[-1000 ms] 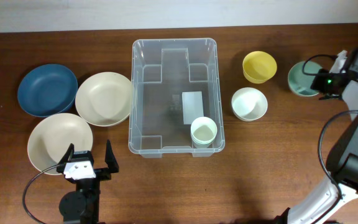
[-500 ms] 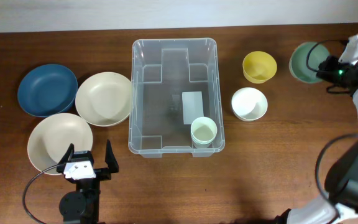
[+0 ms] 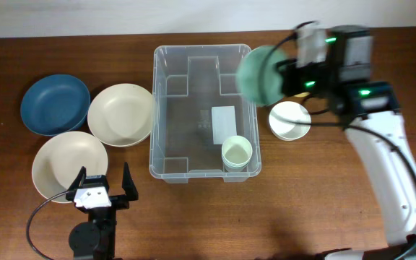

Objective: Pack container
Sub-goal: 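Carry the mint-green bowl left over the clear bin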

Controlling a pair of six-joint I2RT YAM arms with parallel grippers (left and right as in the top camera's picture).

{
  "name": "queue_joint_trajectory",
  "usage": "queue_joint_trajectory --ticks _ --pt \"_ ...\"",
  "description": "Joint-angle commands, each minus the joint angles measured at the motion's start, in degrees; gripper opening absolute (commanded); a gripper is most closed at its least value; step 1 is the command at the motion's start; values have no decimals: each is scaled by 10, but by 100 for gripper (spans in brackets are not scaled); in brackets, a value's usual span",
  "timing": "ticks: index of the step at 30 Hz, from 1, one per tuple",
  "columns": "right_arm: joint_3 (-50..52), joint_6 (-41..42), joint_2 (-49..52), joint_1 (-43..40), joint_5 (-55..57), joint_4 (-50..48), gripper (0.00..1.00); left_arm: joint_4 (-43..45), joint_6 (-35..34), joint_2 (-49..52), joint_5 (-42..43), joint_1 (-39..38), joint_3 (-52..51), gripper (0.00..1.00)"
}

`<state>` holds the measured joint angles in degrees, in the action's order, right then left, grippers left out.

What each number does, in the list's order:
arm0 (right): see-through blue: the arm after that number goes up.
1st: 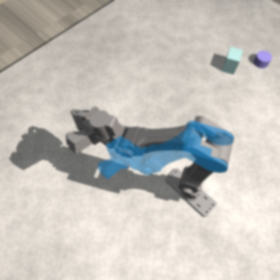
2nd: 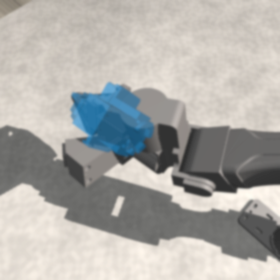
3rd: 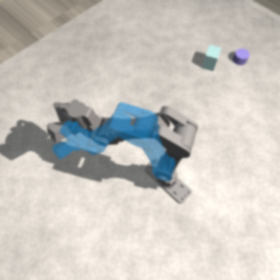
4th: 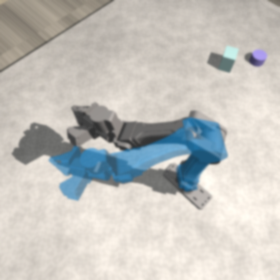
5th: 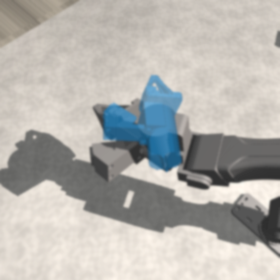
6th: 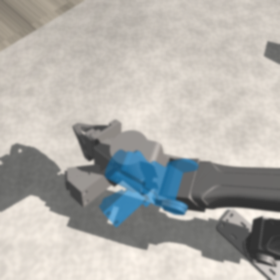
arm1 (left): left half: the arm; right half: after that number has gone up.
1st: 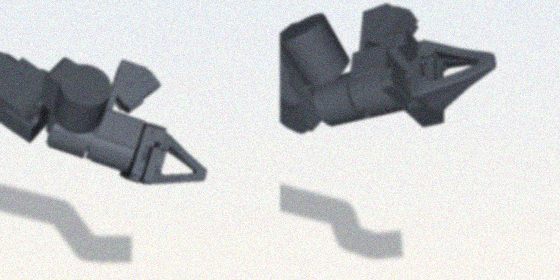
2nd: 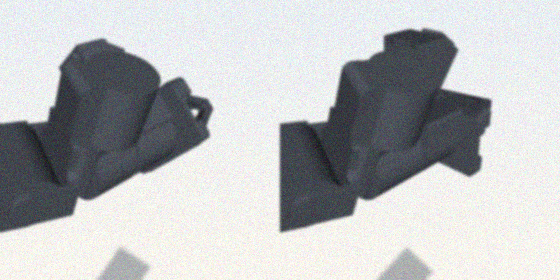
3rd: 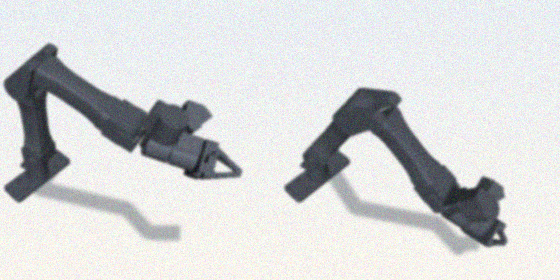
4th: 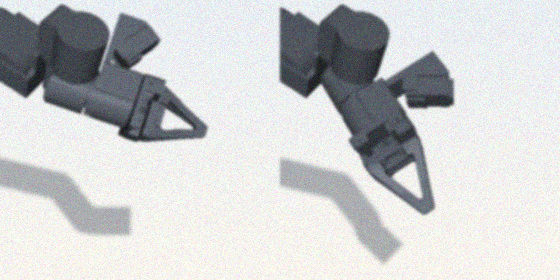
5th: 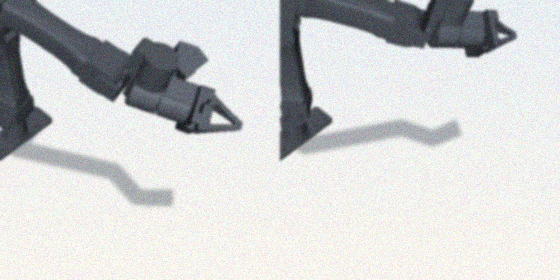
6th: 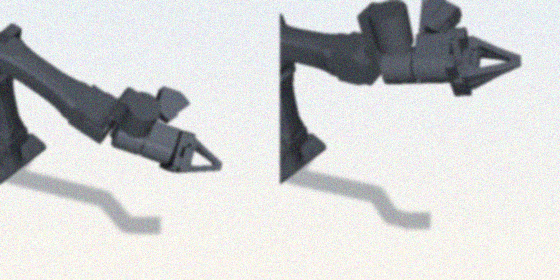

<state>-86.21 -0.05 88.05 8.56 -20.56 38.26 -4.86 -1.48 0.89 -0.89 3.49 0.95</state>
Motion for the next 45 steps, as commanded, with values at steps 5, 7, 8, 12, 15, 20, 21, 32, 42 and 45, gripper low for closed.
queue_joint_trajectory --ticks 5,7,8,12,15,20,21,32,42,45 --pt "-2 -21 30 169 125 36 4 1 7 -5 -4 -3 -4 100" --pt "-2 -32 44 217 163 35 4 1 7 -5 -4 -3 -4 100" --pt "-2 -32 51 233 183 35 4 1 7 -5 -4 -3 -4 100" --pt "-2 -32 79 277 231 40 4 1 7 -5 -4 -3 -4 100" --pt "-2 -31 106 294 232 39 4 1 7 -5 -4 -3 -4 100" --pt "-2 -31 157 315 231 30 4 1 7 -5 -4 -3 -4 100" --pt "-2 -31 166 320 228 28 4 1 7 -5 -4 -3 -4 100" --pt "-2 -29 194 353 227 9 4 1 7 -5 -4 -3 -4 100" --pt "6 -29 211 353 228 5 4 1 7 -5 -4 -3 -4 100" --pt "7 -29 221 353 227 5 4 1 7 -5 -4 -3 -4 100"
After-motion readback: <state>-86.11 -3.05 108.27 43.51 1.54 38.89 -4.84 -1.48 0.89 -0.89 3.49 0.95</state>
